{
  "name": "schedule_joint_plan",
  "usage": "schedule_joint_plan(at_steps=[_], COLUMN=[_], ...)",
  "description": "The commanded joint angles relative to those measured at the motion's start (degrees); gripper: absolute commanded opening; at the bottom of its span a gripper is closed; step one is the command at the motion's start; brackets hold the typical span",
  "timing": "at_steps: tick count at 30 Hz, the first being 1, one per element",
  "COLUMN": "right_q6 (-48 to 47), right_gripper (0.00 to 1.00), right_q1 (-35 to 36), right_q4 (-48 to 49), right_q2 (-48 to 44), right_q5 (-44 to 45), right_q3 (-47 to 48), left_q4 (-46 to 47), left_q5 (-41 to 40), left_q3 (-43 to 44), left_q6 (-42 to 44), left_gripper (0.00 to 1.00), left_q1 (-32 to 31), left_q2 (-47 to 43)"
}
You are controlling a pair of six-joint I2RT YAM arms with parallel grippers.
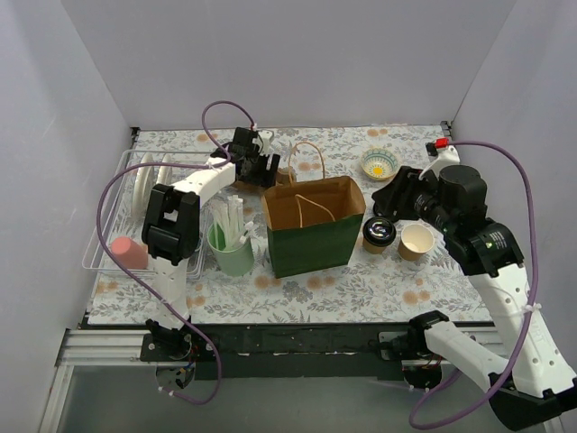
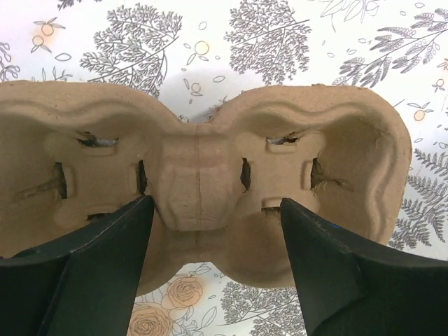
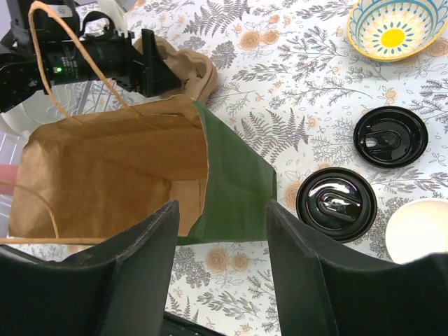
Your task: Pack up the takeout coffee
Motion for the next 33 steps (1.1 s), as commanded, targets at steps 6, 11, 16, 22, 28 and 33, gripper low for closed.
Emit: schedule_joint_plan(at_steps=[6, 11, 16, 22, 28, 33], right_q6=[0.2, 0.2, -0.2, -0.3, -0.9, -1.4], right_gripper=[0.59, 0.59, 0.58, 0.58, 0.58, 0.58], right_q1=[0.3, 0.2, 0.3, 0.3, 0.2, 0.2], right_q4=[-0.6, -0.5, -0.2, 0.1, 0.6, 0.8], right_q2=[-4.2, -3.7, -2.4, -1.5, -0.9, -0.5], right_q5=[0.0, 1.7, 2.2, 2.6, 2.8, 2.8], right_q3=[-0.6, -0.2, 1.1, 1.2, 1.3, 1.7], left_q4=[0.8, 0.8, 0.8, 0.4, 0.4, -0.1], left_q5=[-4.0, -4.1, -4.2, -4.0, -4.6, -5.0], left_q3=[5.9, 6.0, 6.7, 7.4, 6.7, 5.6], left_q6=[0.0, 0.3, 1.5, 1.7, 2.0, 1.9], left_gripper=[0.71, 0.68, 0.64, 0.6, 0.58, 0.57], left_q1=[-0.2, -0.2, -0.2, -0.2, -0.2, -0.2], left_q2=[-1.0, -0.5, 0.7, 1.7, 1.6, 1.8])
